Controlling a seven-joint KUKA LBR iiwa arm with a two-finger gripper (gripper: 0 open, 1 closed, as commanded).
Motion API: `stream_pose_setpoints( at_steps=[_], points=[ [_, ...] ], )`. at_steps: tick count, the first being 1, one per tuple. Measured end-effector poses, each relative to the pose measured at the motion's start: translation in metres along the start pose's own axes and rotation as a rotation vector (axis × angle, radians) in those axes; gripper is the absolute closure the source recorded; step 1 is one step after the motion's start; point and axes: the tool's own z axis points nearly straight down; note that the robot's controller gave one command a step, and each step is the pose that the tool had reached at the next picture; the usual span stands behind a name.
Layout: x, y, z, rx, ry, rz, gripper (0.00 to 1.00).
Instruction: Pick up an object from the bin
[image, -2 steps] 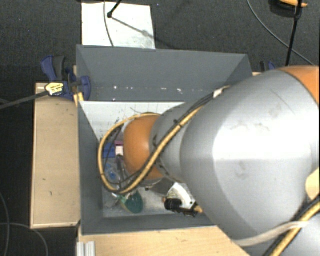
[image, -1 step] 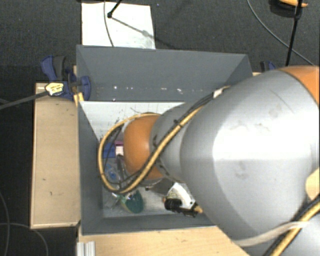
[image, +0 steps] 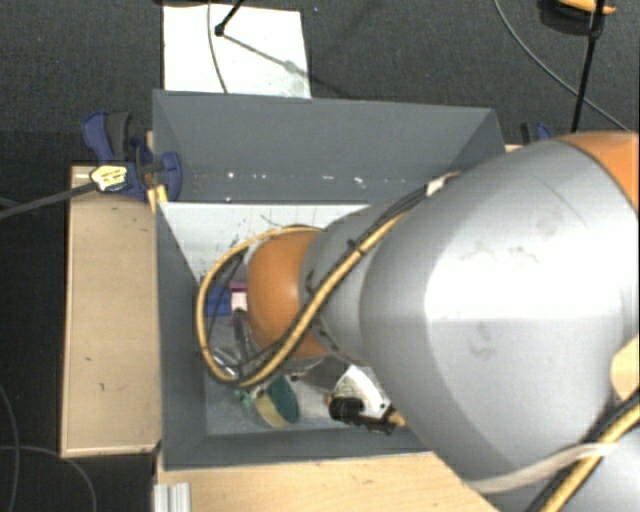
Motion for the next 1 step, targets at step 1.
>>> stream_pose_setpoints(
  at_steps=[1],
  points=[
    [-0.0006, 0.0002, -0.0310, -0.004, -0.003, -0.001, 1.00]
  ],
)
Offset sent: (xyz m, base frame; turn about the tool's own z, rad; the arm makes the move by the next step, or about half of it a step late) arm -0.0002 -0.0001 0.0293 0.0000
